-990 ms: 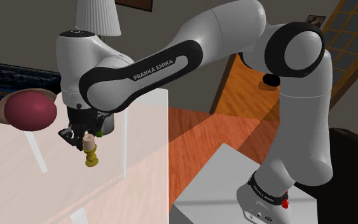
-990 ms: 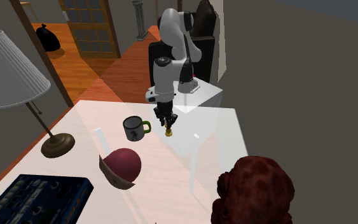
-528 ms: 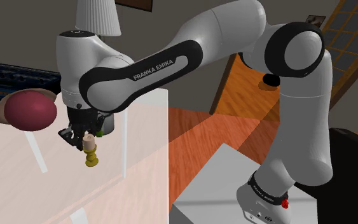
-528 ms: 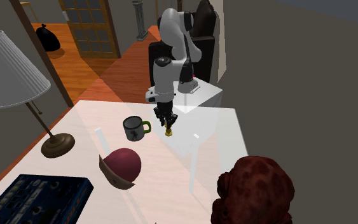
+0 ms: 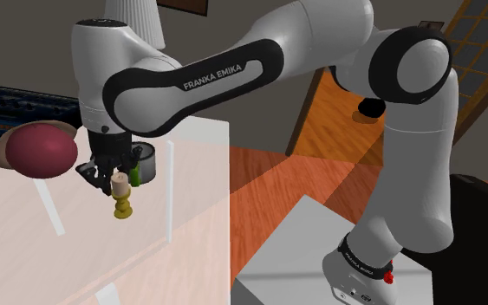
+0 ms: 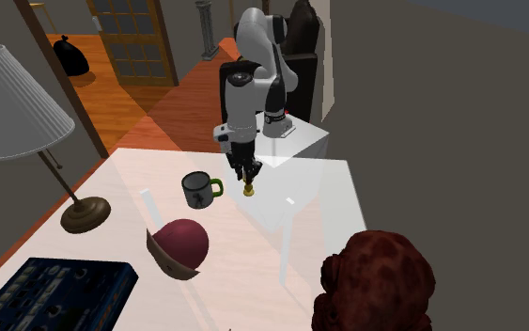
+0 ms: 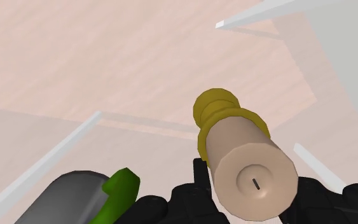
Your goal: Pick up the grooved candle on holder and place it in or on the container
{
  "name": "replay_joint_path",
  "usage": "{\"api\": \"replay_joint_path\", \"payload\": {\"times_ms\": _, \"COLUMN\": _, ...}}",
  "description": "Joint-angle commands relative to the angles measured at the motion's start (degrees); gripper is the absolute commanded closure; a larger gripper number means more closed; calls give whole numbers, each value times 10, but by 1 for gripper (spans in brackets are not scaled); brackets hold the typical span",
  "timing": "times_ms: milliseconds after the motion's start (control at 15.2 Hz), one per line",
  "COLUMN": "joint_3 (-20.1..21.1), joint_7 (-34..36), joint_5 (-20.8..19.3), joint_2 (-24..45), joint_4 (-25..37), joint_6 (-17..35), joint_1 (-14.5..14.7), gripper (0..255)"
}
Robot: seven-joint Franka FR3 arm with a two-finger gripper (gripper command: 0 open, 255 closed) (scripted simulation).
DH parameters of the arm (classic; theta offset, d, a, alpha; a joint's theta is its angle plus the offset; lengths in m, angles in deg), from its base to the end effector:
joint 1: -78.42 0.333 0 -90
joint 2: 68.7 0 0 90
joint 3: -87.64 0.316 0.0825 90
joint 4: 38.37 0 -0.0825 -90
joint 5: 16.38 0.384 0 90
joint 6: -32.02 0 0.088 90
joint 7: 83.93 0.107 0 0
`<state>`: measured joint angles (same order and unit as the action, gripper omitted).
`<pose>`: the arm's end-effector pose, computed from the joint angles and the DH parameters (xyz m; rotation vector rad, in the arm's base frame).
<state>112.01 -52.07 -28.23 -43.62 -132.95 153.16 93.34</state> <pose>0.5470 0.3924 0.3830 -3.0910 -0.2937 -0.0922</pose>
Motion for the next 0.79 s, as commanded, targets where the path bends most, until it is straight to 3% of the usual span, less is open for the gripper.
{"api": "replay_joint_path", "payload": {"times_ms": 0, "joint_3": 2, "joint_7": -2, "joint_5": 3, "joint_2": -6, "joint_4": 6, "joint_6": -12, "joint_1": -1, "gripper": 255}}
{"api": "replay_joint_path", "payload": {"times_ms": 726, "joint_3": 8, "joint_7": -11, "joint_5": 17, "joint_2": -29, "joint_4": 60, "joint_6": -86, "joint_1": -2, "gripper": 255}}
